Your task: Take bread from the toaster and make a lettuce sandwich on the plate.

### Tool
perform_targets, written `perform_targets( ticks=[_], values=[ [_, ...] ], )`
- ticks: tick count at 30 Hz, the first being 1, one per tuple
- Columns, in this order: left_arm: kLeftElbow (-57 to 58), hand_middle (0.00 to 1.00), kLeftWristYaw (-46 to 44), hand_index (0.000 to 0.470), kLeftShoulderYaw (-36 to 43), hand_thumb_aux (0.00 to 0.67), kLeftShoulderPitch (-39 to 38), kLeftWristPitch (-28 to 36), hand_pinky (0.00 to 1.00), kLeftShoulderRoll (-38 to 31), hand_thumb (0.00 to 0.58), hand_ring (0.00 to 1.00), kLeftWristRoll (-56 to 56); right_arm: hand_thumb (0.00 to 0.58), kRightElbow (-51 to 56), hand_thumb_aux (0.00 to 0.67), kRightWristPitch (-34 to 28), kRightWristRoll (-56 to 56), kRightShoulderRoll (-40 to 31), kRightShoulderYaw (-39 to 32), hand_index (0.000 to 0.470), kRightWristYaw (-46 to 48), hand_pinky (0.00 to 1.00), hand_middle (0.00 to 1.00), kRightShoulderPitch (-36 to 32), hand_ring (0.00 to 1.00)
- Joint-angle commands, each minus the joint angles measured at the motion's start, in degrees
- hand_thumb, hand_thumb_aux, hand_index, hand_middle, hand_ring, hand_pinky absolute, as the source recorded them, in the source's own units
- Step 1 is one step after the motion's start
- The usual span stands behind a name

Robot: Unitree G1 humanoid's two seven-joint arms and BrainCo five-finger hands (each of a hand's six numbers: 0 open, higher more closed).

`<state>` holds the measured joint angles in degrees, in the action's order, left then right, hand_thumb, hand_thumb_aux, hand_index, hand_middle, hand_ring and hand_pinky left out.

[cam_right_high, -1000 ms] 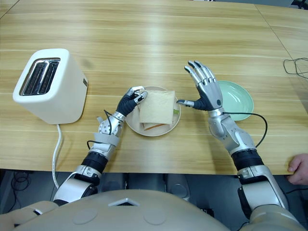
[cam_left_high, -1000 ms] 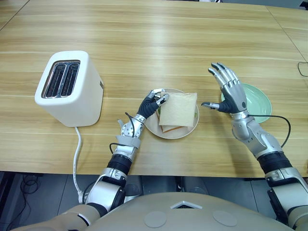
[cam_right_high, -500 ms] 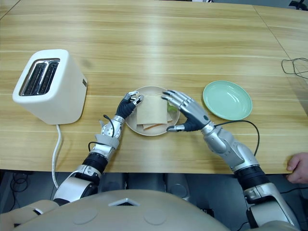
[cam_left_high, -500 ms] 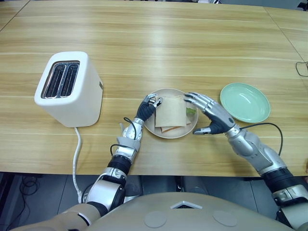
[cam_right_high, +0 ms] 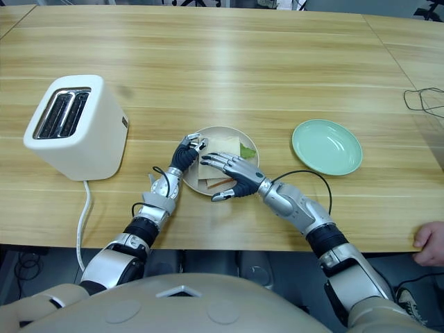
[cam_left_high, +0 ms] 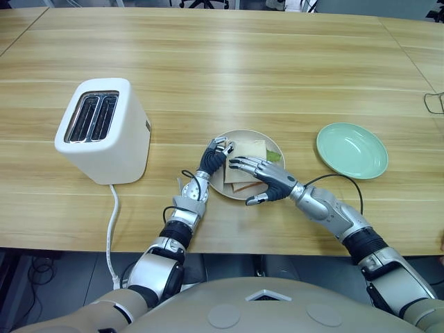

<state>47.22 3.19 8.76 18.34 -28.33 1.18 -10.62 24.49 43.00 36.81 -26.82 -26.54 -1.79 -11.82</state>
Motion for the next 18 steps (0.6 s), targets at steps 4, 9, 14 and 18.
perform_targets(
  ticks=[4,9,14,18],
  values=[
    [3.5,1.00,0.7,0.460,-0.3,0.670,-1.5,1.6,1.00,-0.8,0.580,1.00,-0.8,0.000,3.2,0.000,-0.7,-0.2,-1.3,-3.3,0.000,7.4,0.00,0.00,3.1,0.00],
    [3.1,1.00,2.8,0.460,-0.7,0.670,-1.0,1.3,1.00,-1.9,0.580,1.00,-2.0,0.000,5.2,0.000,-2.2,0.1,-1.5,-3.9,0.000,10.5,0.00,0.00,3.1,0.00],
    [-6.3,0.73,17.5,0.000,2.4,0.000,-1.0,-0.4,0.73,-7.9,0.000,0.73,-15.9,0.000,7.4,0.000,-3.4,0.5,-0.8,-4.0,0.000,10.8,0.00,0.00,1.8,0.00],
    [-21.5,0.46,29.9,0.000,0.9,0.000,-2.4,0.6,0.46,-13.7,0.000,0.46,-26.9,0.000,11.4,0.000,-4.6,1.7,-0.1,-4.7,0.000,9.1,0.00,0.00,-0.1,0.00]
  ],
)
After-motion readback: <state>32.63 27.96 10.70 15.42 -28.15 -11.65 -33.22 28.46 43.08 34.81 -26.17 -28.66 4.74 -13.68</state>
